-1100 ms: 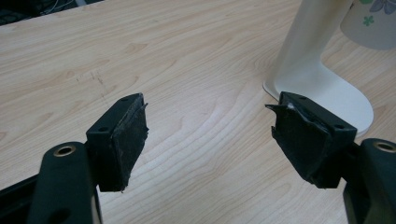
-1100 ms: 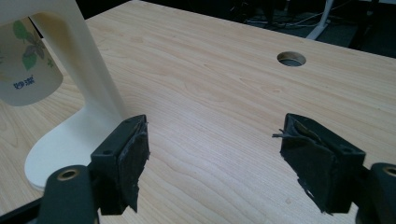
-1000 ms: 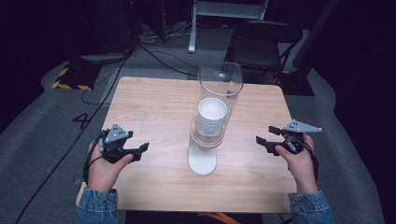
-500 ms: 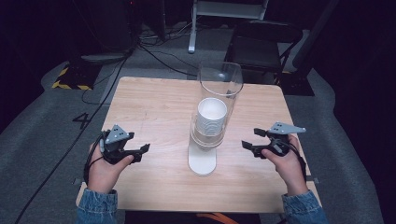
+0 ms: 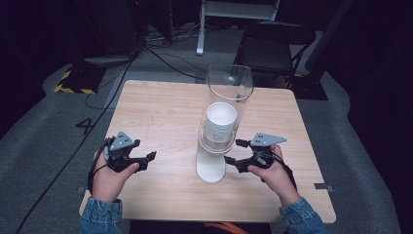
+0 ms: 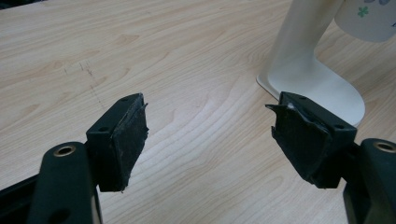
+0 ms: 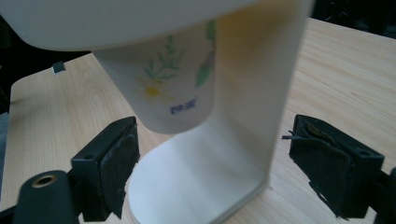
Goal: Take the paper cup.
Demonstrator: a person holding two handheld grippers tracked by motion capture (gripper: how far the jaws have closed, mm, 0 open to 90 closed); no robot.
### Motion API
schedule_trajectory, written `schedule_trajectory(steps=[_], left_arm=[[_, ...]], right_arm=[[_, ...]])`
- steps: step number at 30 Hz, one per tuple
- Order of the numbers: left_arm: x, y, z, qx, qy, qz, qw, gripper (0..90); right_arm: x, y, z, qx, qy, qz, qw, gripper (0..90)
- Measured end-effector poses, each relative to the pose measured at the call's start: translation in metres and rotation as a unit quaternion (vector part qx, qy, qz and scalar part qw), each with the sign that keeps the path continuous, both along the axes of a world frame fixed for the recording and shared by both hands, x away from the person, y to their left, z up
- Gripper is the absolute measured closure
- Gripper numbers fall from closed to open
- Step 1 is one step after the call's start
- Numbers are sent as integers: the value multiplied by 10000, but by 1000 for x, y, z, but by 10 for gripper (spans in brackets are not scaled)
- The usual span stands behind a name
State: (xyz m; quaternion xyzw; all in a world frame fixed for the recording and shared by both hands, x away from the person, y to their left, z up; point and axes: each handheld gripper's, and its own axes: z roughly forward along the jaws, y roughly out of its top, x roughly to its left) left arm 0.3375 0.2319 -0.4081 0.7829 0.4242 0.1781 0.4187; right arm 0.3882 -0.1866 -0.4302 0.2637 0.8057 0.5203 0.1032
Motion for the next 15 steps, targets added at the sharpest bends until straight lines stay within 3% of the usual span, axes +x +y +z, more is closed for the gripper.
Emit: schedule_trajectory(steps=[6,11,15], left_arm=[[0,0,-2,14,27,1,10000,259],[0,-1,-4,13,63,-1,10000,258],[1,-1,-4,-8,77,8,10000,258]], right_arm=[[0,25,-3,234,-114,187,9995,172],[1,39,-8,495,-361,99,9981,201],[2,46,-9,558,-507,79,9971,240]])
